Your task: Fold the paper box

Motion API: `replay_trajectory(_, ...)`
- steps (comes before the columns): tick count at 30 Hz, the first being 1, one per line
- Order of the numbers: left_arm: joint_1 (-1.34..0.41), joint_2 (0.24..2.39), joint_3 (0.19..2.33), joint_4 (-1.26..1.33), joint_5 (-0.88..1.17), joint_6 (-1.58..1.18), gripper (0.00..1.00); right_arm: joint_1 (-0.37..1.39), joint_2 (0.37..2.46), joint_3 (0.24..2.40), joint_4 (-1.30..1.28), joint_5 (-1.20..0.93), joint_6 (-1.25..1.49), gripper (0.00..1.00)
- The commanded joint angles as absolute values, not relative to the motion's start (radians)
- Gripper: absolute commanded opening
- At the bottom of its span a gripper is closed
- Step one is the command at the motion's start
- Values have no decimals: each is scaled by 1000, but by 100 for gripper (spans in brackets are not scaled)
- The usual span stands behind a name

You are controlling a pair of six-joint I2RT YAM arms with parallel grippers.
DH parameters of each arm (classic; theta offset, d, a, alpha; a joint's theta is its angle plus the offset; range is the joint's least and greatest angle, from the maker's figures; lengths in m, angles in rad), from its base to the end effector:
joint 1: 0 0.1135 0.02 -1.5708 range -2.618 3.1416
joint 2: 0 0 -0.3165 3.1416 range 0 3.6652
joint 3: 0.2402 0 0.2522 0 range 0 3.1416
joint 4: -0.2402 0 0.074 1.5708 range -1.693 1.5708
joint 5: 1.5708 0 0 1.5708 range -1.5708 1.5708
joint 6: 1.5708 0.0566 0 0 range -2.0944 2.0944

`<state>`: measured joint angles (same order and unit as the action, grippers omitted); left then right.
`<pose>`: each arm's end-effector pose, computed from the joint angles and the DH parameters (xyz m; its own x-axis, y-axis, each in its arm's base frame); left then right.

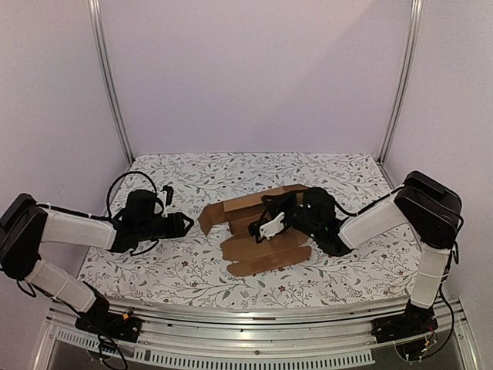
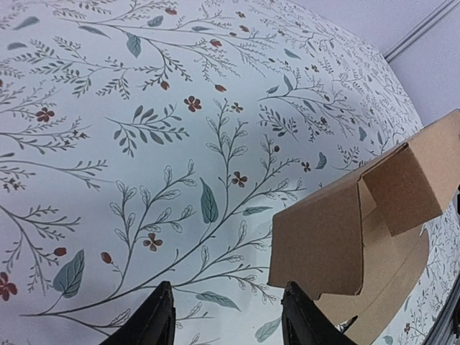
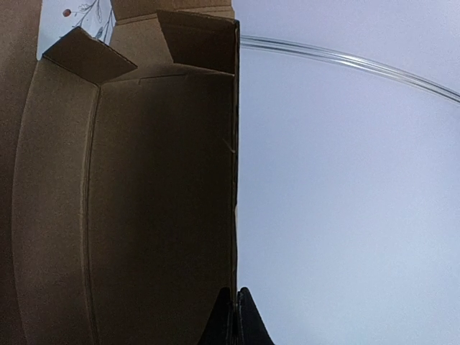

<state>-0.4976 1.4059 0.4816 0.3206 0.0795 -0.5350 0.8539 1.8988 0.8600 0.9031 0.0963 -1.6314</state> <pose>0.2359 -0.1332 0.1923 -0.7010 -0.1976 -0.6852 0.2044 0.8649 -0.4585 0.2847 0.3184 0.2148 0.6919 -0.7183 0.0730 -0.0471 -0.1458 -0.9882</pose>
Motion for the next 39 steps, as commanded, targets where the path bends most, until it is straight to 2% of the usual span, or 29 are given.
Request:
replay_trajectory(1,-463,1469,516,268,56,-532,50,873,1957,793,1104,75,-1684,0)
replay_trajectory(5,-454,1583,588,293,142,-507,49,874,1993,783,1146,76,-1702,0)
replay_trajectory(9,-454,1662,596,429,289,-481,44,873,2036,795,1193,87,-1711,0)
replay_trajectory(17,-498,1700,578,617,460,-408,42,873,2078,791,1227,89,-1712,0)
replay_trajectory(23,-541,1692,587,601,465,-371,43,872,2092,795,1248,108,-1720,0)
replay_trajectory(30,-587,1721,680,459,406,-285,44,873,2092,785,1248,113,-1730,0)
replay_trajectory(39,-660,1697,674,362,392,-187,52,873,2082,782,1234,126,-1735,0)
